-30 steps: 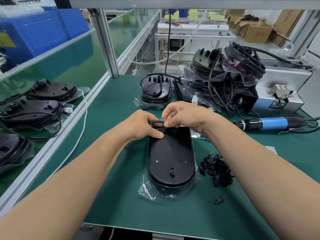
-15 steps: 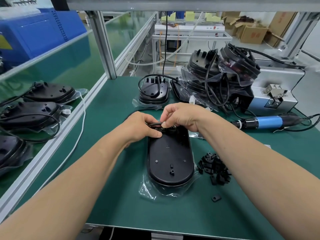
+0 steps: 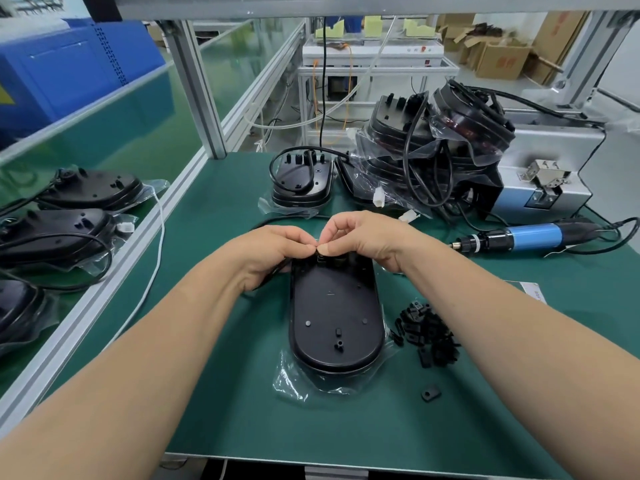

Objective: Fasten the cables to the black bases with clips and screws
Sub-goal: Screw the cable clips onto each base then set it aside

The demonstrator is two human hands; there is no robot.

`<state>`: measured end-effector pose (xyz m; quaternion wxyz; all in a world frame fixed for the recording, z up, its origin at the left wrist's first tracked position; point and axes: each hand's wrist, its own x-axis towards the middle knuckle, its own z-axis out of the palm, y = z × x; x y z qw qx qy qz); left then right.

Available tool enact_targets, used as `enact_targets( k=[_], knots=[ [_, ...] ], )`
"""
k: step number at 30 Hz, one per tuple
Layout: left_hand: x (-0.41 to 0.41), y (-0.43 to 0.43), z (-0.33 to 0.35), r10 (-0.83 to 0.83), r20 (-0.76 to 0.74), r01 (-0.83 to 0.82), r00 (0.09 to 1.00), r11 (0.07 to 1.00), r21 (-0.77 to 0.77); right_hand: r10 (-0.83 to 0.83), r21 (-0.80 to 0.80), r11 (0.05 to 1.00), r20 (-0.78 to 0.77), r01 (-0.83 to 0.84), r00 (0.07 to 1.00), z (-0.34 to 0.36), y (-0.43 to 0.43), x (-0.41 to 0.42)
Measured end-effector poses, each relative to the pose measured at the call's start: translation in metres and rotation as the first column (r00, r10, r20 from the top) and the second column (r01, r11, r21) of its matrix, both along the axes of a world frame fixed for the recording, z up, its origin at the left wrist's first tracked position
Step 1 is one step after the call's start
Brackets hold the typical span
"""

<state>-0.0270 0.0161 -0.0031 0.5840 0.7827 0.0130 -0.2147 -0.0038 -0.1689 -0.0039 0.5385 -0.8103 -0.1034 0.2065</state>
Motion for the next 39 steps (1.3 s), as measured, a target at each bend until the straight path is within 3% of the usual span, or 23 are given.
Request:
enact_targets(
  k=[11, 23, 25, 27, 29, 32, 35, 39],
  knots=[
    [0.0, 0.001, -0.009, -0.022, -0.03, 0.017, 0.999, 0.987, -0.16, -0.022, 0.14, 0.99, 0.21, -0.008, 0.978, -0.019, -0.004, -0.017],
    [-0.002, -0.01, -0.003, 0.059, -0.038, -0.063, 0.997, 0.992, -0.106, -0.068, 0.11, 0.993, 0.204, 0.047, 0.977, -0.017, -0.001, -0.022],
    [-0.001, -0.013, 0.0, 0.069, -0.051, -0.073, 0.996, 0.994, -0.079, -0.108, 0.09, 0.992, 0.211, 0.091, 0.972, -0.017, -0.002, -0.024],
    [0.0, -0.014, 0.001, 0.072, -0.061, -0.077, 0.996, 0.994, -0.076, -0.249, 0.118, 0.967, 0.24, 0.227, 0.938, -0.015, -0.011, -0.025],
    [0.001, -0.012, 0.002, 0.064, -0.059, -0.068, 0.996, 0.996, -0.063, -0.494, 0.219, 0.866, 0.235, 0.45, 0.837, -0.012, -0.032, -0.025],
    [0.001, -0.012, 0.001, 0.063, -0.047, -0.065, 0.997, 0.997, -0.044, -0.812, 0.284, 0.583, 0.165, 0.761, 0.56, -0.012, -0.085, -0.022],
    [-0.001, -0.013, 0.001, 0.056, -0.044, -0.057, 0.997, 0.998, -0.02, -0.927, 0.204, 0.369, 0.153, 0.907, 0.343, -0.022, -0.136, -0.022],
    [0.0, -0.013, 0.003, 0.039, -0.04, -0.038, 0.998, 0.999, 0.016, -0.964, 0.093, 0.265, 0.059, 0.96, 0.26, -0.031, -0.171, -0.025]
  ],
)
